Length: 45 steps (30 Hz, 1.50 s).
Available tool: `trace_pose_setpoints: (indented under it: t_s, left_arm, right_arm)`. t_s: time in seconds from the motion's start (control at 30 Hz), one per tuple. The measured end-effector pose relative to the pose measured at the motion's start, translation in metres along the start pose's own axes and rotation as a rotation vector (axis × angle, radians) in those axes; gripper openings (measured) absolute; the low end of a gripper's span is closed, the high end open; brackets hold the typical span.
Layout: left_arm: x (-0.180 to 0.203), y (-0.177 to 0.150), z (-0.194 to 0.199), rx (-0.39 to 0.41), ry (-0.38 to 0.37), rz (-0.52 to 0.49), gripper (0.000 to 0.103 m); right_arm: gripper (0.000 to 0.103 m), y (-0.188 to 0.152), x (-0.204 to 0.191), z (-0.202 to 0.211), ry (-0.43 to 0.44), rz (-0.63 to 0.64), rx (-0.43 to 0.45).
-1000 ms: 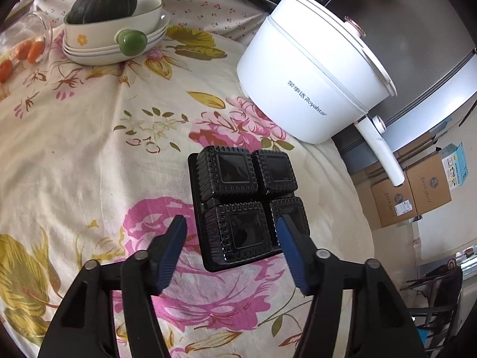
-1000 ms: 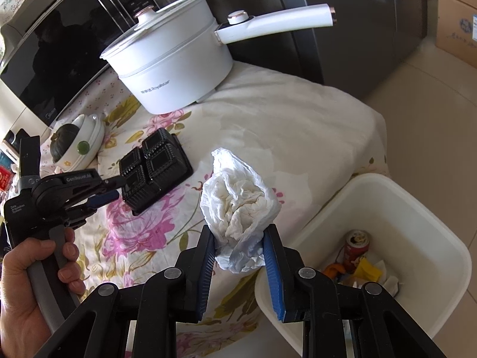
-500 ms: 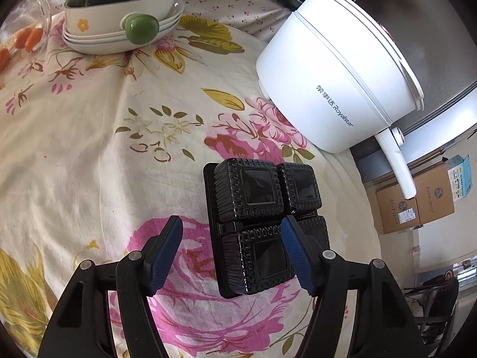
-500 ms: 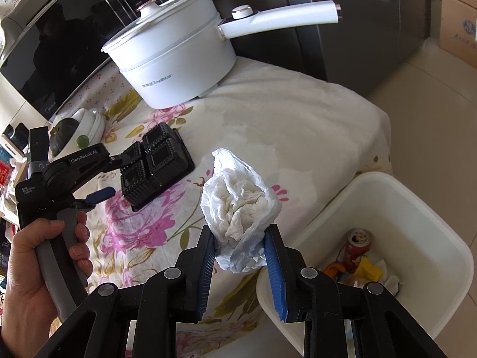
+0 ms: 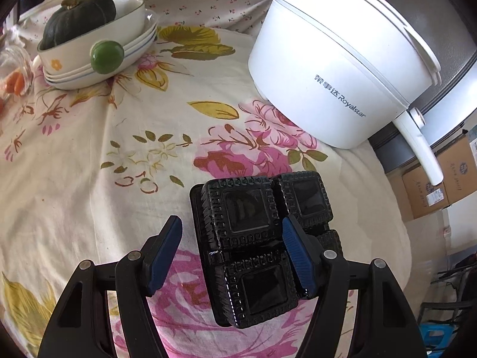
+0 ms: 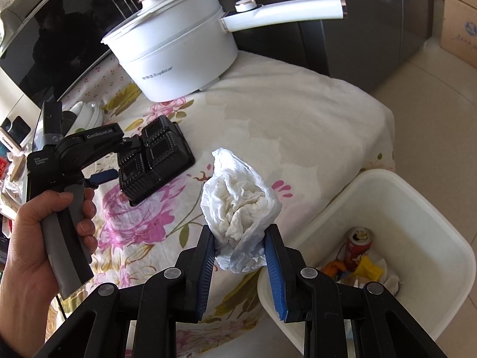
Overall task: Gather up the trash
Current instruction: 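Lower the tray to the table and regrip it with the left tool while the right tool holds the tissue, then carry the tray and tissue over the bin and open both tools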
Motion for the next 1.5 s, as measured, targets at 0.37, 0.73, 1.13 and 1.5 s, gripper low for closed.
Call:
trace_pose_setpoints:
  t_s: [0.37,0.73,1.13,1.5]
  left_arm:
    - [0.012,0.000,0.004,0.033,0.037,-0.107,0.051]
    - [0.010,0.000,0.018,0.044,0.009,-0.070,0.049]
    - [0.049,-0.038,0.071,0.070,-0.108,-0.116,0.049]
    - [0.120,-0.106,0.089,0.013,-0.224,-0.306,0.049]
  right_arm:
    - [0.032,-0.001,-0.004,-0.007,-0.003,0.015,-0.014]
    - [0.032,0.003,0.004,-0.001,-0.006,0.003,0.004]
    - [0.032,0.011,0.011,0.011,0.002,-0.014,0.040]
    - [0.032,0.023,0.037,0.038,-0.026,-0.054,0.104]
Point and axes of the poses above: each gripper's, at about its wrist camera, not at the fingertips, and z roughly against the way its jaws point, x to its right, y to its top, the point moved 4 cm from there along -z, roughly the way its jaws point, and after that the axes turned 1 degree about -z, right-handed, at the moved point
